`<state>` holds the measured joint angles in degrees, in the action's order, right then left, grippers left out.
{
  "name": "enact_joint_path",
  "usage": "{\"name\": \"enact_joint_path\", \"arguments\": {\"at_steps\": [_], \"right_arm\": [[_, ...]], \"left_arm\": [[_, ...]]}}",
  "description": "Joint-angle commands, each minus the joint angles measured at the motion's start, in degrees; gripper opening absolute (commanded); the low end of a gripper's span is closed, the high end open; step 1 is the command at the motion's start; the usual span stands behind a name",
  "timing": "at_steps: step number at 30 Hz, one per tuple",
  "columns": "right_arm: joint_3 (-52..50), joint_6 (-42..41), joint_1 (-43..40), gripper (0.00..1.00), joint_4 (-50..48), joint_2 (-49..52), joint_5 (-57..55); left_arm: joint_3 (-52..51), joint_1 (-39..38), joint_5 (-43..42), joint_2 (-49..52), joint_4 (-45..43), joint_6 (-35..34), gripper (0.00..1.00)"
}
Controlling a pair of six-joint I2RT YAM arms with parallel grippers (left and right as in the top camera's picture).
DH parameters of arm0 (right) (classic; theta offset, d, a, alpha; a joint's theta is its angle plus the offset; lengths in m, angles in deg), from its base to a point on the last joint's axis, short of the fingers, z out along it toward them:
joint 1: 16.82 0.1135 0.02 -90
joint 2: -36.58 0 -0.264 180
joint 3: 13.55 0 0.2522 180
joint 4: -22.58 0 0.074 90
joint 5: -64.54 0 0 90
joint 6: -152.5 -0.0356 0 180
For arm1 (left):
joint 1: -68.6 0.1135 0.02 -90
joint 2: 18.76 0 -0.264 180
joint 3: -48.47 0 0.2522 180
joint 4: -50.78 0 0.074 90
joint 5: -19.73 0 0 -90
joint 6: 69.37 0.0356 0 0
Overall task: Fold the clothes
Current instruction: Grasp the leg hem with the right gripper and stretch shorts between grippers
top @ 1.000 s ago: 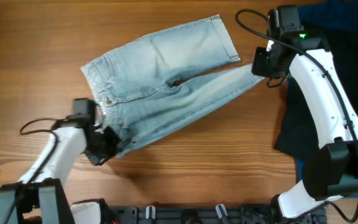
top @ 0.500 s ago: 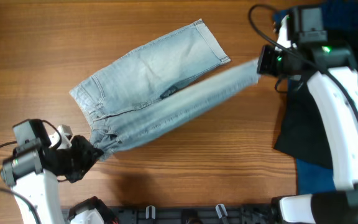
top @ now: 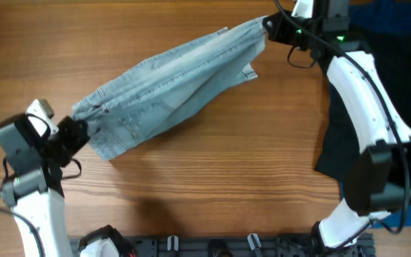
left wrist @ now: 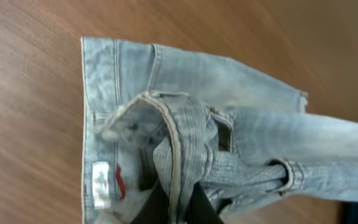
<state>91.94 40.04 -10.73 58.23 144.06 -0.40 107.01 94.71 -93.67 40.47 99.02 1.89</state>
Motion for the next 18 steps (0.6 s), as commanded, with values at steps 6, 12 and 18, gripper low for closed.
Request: {"name": "enact_joint_path", "arguments": {"at_steps": [6, 12, 18], "right_arm": [[0.5, -8.0, 4.0, 0.11, -12.4, 12.4, 2.2], [0.8, 4.6, 4.9, 0.81, -15.4, 12.7, 3.2], [1.0, 6.1, 0.1, 0.78, 2.4, 12.8, -4.1]], "left_arm": [[1.0, 0.2, 3.5, 17.8, -15.4, -0.2, 0.18], [1.1, 0.3, 5.1, 18.6, -18.7, -1.4, 0.53], [1.1, 0.3, 4.8, 17.6, -10.6, -1.0, 0.66]]}}
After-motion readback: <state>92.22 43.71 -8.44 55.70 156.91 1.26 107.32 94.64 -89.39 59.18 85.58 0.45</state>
